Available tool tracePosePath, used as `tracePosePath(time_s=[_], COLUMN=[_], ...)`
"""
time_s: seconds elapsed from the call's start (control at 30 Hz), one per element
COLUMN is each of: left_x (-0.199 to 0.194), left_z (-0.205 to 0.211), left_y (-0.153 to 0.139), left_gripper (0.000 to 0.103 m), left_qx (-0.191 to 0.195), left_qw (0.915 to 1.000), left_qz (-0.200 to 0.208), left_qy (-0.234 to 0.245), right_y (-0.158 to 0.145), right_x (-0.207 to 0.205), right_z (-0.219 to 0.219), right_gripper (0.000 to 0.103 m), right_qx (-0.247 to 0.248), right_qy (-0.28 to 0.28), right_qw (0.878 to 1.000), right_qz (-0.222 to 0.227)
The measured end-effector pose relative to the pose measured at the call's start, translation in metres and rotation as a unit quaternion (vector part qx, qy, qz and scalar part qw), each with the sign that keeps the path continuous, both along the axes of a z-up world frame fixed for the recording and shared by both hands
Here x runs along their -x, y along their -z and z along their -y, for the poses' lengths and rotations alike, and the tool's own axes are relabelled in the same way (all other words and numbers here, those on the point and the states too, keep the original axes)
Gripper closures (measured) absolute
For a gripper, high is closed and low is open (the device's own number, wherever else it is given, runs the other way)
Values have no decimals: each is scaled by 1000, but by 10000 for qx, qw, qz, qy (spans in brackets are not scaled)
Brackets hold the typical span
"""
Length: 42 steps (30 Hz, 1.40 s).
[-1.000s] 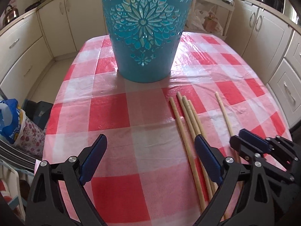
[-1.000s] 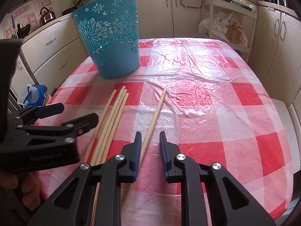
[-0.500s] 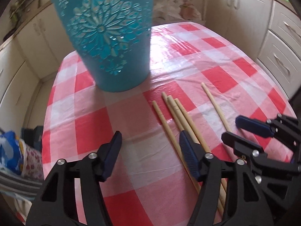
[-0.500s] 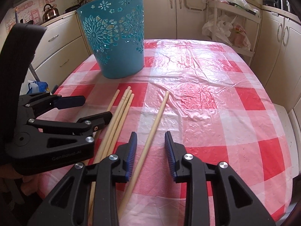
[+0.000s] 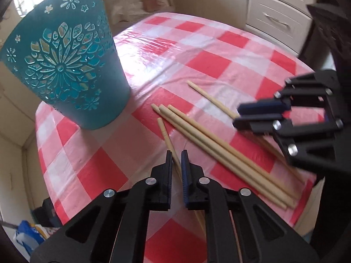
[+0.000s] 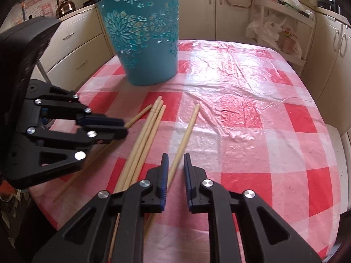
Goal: Organize utensils
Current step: 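Close the left tool on one wooden stick, then close the right tool on a stick while the left tool lifts its stick over the bin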
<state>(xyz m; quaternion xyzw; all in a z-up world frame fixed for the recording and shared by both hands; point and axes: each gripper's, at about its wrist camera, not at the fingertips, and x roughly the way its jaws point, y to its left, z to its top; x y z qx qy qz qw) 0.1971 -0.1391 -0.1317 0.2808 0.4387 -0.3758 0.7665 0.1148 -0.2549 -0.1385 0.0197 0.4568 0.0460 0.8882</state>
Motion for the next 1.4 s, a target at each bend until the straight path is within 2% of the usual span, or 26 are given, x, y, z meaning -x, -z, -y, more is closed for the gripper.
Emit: tracePosePath(time_s=[0.1, 0.2, 0.23, 0.33, 0.57, 0.63, 0.7, 0.73, 0.87, 1.0, 1.17, 1.4], left_x=[0, -2, -3, -6, -7, -3, 5, 7, 18, 29, 39, 35], left_z=[-7, -8, -10, -11, -5, -5, -7, -10, -36, -61, -98, -122], left_y=[-1, -1, -1, -1, 2, 4, 4, 4, -3, -21, -61, -132], left_gripper=[95, 90, 87, 87, 87, 98, 98, 98, 98, 98, 98, 98], left_qx=[-86, -11, 23, 121, 112, 239, 359, 492, 1090, 1599, 2543, 3577], left_qw=[9998, 9987, 9978, 9946, 9901, 9895, 9867, 9853, 9738, 9629, 9383, 9009], left_qz=[-3, -6, -2, 13, 90, 89, 214, 144, 50, 110, 280, 817], left_qy=[-182, -509, -658, -1028, -1396, -1426, -1569, -1632, -1994, -2172, -2325, -2319], right_y=[0, 1, 1, 1, 2, 2, 1, 0, -2, 1, 4, 4], right_x=[-6, -9, -8, -8, -11, -10, -7, -4, 2, 4, 7, 10], right_z=[-4, -10, -13, -16, -16, -16, -9, -8, -2, 7, 21, 23], right_gripper=[82, 82, 82, 92, 90, 93, 97, 97, 97, 97, 97, 97], right_qx=[142, 350, 452, 476, 620, 517, 141, 86, 82, -332, -843, -841], right_qy=[20, -32, -91, -269, -250, -256, -237, -202, -104, 57, 340, 431], right_qw=[9999, 9994, 9989, 9985, 9977, 9983, 9996, 9998, 9999, 9994, 9958, 9953], right_qz=[-7, 13, 25, -37, -57, -59, -64, -17, 68, 2, 68, 212])
